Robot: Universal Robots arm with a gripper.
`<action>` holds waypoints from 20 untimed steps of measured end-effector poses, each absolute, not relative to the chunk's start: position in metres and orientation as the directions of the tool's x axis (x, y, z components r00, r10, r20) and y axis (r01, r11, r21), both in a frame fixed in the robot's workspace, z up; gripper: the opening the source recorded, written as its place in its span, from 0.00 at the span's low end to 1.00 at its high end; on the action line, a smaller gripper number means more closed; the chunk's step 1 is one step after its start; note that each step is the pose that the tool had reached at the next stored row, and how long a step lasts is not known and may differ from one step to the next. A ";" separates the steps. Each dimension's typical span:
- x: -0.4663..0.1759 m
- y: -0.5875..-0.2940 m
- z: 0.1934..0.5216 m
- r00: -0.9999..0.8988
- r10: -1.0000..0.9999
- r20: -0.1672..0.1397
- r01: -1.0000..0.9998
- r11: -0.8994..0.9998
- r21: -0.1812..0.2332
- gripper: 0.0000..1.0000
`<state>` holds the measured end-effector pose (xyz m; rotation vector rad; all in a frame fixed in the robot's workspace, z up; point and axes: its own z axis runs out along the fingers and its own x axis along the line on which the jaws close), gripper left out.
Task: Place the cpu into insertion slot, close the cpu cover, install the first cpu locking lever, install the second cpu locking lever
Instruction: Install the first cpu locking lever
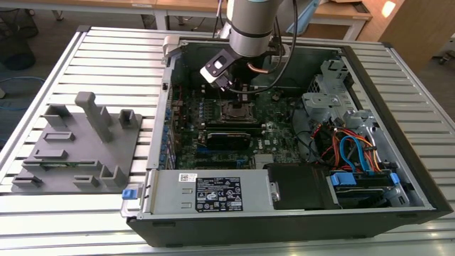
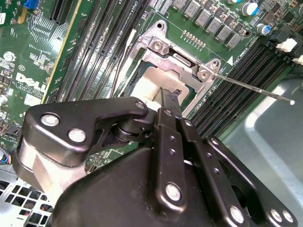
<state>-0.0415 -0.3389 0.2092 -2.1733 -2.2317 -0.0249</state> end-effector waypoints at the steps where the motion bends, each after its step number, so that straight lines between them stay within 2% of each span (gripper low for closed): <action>1: -0.041 -0.339 0.209 -0.026 0.999 0.030 1.000 0.027 -0.007 0.10; 20: -0.041 -0.339 0.227 -0.025 0.999 0.033 1.000 0.025 -0.009 0.10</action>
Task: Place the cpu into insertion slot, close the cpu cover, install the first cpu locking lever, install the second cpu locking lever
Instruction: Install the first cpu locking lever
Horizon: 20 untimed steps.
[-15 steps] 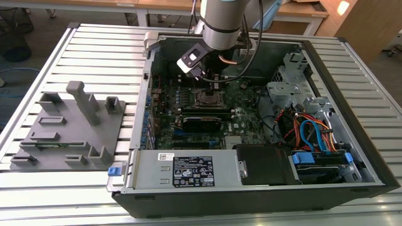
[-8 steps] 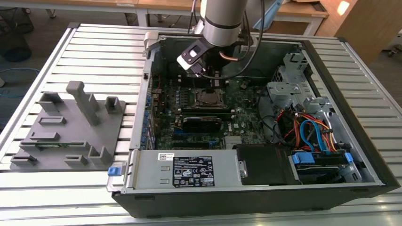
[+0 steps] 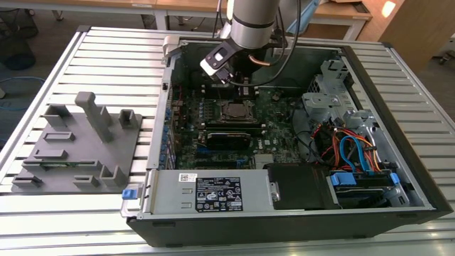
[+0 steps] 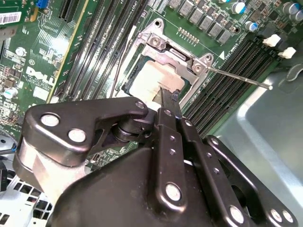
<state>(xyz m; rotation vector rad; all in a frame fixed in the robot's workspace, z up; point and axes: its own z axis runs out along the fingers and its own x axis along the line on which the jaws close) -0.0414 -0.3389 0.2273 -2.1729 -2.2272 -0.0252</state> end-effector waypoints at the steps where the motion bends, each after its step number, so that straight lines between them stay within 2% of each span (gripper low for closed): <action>1: -0.041 -0.339 0.227 -0.025 0.999 0.033 1.000 0.025 -0.009 0.10; 8: -0.041 -0.339 0.227 -0.035 0.999 0.032 0.999 0.035 -0.010 0.10; 20: -0.041 -0.339 0.227 -0.201 0.979 0.033 0.979 0.202 -0.010 0.10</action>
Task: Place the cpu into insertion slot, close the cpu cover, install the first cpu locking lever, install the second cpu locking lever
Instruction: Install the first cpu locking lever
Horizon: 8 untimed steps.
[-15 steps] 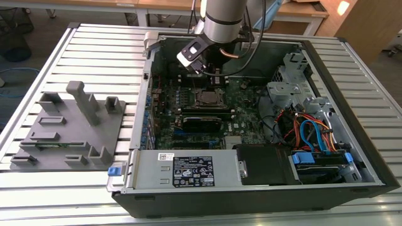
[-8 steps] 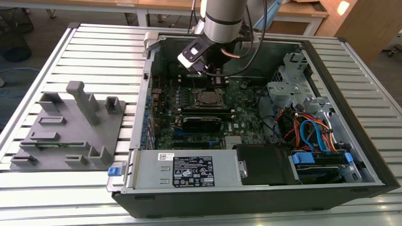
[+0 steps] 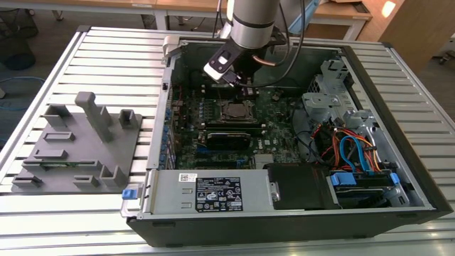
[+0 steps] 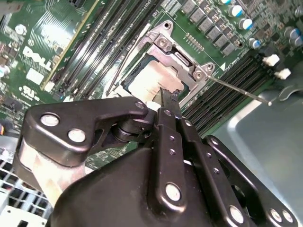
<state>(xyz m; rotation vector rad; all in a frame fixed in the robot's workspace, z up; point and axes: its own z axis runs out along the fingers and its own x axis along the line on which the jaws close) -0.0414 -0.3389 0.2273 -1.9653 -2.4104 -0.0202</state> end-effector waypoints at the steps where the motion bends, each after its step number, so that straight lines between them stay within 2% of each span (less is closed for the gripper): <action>1: -0.041 -0.339 0.227 -0.215 0.976 0.033 0.977 0.215 -0.010 0.10; 8: -0.041 -0.339 0.227 -0.307 0.951 0.033 0.951 0.308 -0.010 0.10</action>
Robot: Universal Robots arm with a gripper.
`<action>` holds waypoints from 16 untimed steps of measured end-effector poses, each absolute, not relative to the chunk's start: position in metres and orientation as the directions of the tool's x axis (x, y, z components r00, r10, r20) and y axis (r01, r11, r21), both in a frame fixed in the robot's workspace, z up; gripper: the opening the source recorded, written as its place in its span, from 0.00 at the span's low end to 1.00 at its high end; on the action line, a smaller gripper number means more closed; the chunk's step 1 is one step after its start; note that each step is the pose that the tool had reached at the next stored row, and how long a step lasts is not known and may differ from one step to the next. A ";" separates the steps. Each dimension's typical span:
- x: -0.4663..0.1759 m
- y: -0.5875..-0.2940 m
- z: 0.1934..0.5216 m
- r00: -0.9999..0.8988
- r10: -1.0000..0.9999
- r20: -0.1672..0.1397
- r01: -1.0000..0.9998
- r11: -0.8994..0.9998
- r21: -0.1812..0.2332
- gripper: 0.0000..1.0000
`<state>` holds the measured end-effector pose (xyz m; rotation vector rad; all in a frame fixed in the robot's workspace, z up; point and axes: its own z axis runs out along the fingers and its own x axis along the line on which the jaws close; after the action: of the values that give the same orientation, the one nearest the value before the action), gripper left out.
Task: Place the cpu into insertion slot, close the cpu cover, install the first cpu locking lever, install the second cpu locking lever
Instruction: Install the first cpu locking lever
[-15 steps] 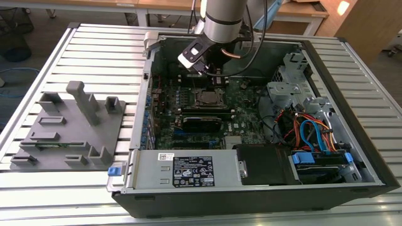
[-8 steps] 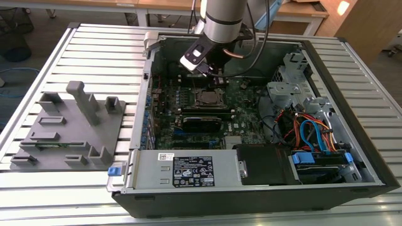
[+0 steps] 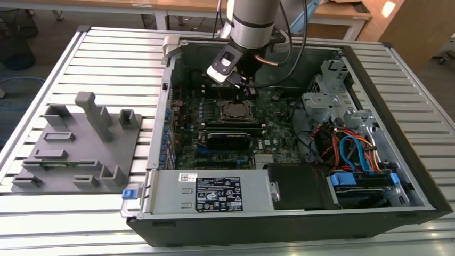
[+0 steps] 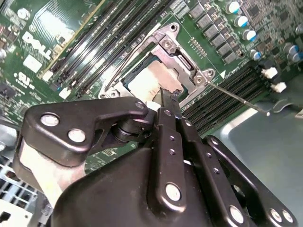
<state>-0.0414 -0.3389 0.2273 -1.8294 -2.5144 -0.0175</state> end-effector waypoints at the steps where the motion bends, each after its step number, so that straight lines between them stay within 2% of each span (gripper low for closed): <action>1: -0.041 -0.339 0.227 -0.320 0.947 0.033 0.947 0.321 -0.010 0.10; 16: -0.041 -0.339 0.227 -0.475 0.879 0.033 0.880 0.475 -0.010 0.10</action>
<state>-0.0414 -0.3390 0.2273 -1.5922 -2.6699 -0.0129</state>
